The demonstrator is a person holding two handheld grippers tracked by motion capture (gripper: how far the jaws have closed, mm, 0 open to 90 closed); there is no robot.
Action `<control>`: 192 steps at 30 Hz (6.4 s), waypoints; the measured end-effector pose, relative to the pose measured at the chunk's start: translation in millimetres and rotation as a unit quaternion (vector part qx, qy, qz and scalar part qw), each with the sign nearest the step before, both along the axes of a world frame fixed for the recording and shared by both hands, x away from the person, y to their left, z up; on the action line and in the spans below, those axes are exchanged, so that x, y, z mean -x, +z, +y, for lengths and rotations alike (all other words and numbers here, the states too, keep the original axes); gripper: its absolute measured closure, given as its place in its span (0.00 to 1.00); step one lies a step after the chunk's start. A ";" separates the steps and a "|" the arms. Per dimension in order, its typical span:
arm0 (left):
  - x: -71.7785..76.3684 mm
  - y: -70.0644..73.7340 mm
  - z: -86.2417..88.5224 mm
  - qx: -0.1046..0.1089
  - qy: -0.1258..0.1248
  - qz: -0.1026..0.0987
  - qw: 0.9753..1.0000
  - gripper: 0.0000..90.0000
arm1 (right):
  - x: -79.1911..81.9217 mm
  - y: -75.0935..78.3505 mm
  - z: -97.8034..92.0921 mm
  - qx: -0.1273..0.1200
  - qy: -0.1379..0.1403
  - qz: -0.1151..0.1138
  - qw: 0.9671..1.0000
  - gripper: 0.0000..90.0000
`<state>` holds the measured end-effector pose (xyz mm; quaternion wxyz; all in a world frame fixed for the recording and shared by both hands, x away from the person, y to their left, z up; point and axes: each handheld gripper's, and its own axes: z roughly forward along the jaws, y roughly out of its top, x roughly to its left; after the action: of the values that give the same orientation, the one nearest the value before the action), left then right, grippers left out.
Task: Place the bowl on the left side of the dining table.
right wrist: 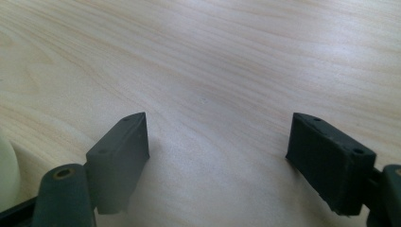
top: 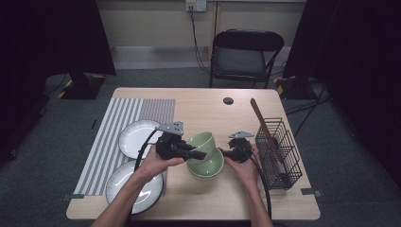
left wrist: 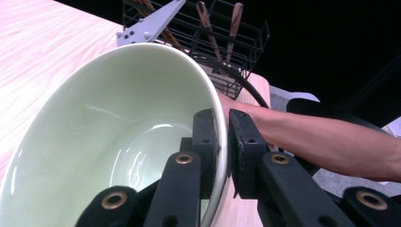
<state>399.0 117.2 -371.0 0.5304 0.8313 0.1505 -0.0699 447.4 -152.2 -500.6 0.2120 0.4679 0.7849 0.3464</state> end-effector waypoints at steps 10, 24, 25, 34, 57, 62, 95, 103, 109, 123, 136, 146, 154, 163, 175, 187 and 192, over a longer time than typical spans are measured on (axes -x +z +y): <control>-2.6 12.3 19.2 0.013 0.032 -0.021 0.999 0.91 | 0.0 0.0 0.0 0.000 0.000 0.000 1.000 0.23; -10.4 8.3 55.9 0.009 0.101 -0.033 0.994 0.90 | 0.0 0.1 -0.2 0.000 0.000 0.000 1.000 0.23; -11.3 7.9 58.1 0.007 0.101 -0.034 0.994 0.90 | 0.0 0.1 -0.2 0.000 0.000 0.000 1.000 0.23; -15.6 5.3 79.5 -0.002 0.160 -0.039 0.986 0.90 | 0.0 0.1 -0.2 0.000 0.000 0.000 1.000 0.23; -38.2 -8.6 139.6 -0.028 0.279 -0.017 0.960 0.90 | -0.1 0.0 -0.1 0.000 0.000 0.000 1.000 0.23; -38.4 -21.4 154.2 -0.026 0.302 -0.006 0.953 0.91 | -0.1 0.0 -0.1 0.000 -0.001 0.000 1.000 0.24; -53.0 -62.1 162.1 -0.061 0.318 0.000 0.946 0.90 | 0.0 0.0 -0.2 0.000 -0.001 -0.001 1.000 0.24; -50.4 -67.4 155.6 -0.069 0.297 0.007 0.953 0.92 | 0.0 0.0 -0.2 0.000 -0.001 -0.001 1.000 0.24; -51.0 -69.3 148.1 -0.082 0.280 0.007 0.957 0.92 | 0.0 0.0 -0.2 0.000 -0.001 -0.001 1.000 0.24; -49.5 -74.4 137.9 -0.115 0.248 0.008 0.962 0.89 | 0.0 0.0 -0.2 0.000 -0.001 -0.001 1.000 0.24; -51.2 -79.6 136.3 -0.132 0.242 0.022 0.961 0.85 | 0.0 0.0 -0.2 0.000 -0.001 -0.001 1.000 0.24; -44.2 -69.5 147.4 -0.105 0.250 0.011 0.962 0.83 | 0.0 0.0 -0.2 0.000 -0.001 -0.001 1.000 0.24; -45.7 -74.6 140.7 -0.129 0.243 0.013 0.961 0.88 | 0.1 0.1 -0.1 -0.001 -0.002 0.000 1.000 0.24; -44.9 -74.9 146.9 -0.122 0.252 0.008 0.960 0.90 | 0.1 0.1 -0.2 -0.001 -0.002 -0.001 1.000 0.24; -46.4 -75.7 149.0 -0.114 0.257 0.012 0.959 0.90 | 0.0 0.1 -0.3 -0.001 -0.002 -0.001 1.000 0.24; -48.7 -74.9 146.5 -0.116 0.250 0.016 0.961 0.90 | 0.0 0.1 -0.3 -0.001 -0.003 -0.001 1.000 0.25; -47.7 -74.5 149.0 -0.113 0.251 0.023 0.961 0.90 | 0.0 0.1 -0.3 -0.001 -0.003 -0.001 1.000 0.25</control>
<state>446.7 266.2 -445.5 0.4297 0.8195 0.3736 0.0638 447.4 -152.4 -500.5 0.2135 0.4703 0.7829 0.3468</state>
